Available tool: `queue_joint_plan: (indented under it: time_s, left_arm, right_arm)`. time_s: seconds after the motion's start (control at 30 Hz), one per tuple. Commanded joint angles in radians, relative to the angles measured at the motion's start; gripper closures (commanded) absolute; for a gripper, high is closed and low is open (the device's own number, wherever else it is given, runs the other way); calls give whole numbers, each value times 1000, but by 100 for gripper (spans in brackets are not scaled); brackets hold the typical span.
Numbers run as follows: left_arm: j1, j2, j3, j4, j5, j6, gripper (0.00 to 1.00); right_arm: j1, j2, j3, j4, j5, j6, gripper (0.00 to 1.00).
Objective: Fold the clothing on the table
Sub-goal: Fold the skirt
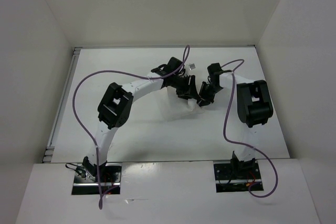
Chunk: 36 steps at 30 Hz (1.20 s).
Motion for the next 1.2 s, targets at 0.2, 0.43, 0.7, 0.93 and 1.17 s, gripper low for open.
queue_joint_plan:
  time_s: [0.2, 0.43, 0.7, 0.93, 1.17]
  left_arm:
    - [-1, 45, 186, 78, 84, -126, 27]
    - [46, -216, 57, 113, 43, -126, 24]
    - [206, -555, -294, 34, -248, -56, 30]
    - [269, -687, -564, 52, -211, -56, 31]
    - [269, -743, -683, 34, -211, -36, 32]
  right_arm:
    - [20, -312, -6, -177, 439, 147, 69]
    - [44, -393, 144, -249, 328, 92, 65]
    - [102, -262, 146, -96, 73, 61, 65]
    - [64, -240, 8, -108, 137, 49, 69]
    - [-20, -233, -164, -48, 158, 58, 69]
